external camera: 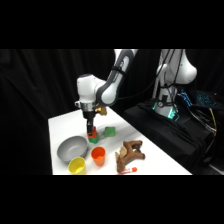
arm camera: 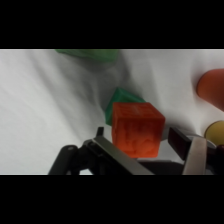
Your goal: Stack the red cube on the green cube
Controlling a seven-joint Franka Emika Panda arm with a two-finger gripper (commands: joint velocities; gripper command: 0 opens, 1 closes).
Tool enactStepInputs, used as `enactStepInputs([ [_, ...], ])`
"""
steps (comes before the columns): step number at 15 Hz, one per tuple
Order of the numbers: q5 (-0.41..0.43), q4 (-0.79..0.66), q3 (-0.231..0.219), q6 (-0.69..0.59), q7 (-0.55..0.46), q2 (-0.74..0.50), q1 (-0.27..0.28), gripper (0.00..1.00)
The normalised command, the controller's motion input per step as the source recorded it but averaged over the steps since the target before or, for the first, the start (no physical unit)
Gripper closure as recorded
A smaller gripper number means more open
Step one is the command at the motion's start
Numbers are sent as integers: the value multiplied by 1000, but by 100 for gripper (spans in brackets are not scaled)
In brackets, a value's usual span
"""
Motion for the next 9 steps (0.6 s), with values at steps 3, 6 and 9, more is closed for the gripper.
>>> enactStepInputs([
  [3,-26,-68,-33,-77,-27,-212,41,0],
  [6,-119,-168,-90,-208,43,-392,100,0],
  [9,-219,-208,-132,-251,129,-464,141,0],
])
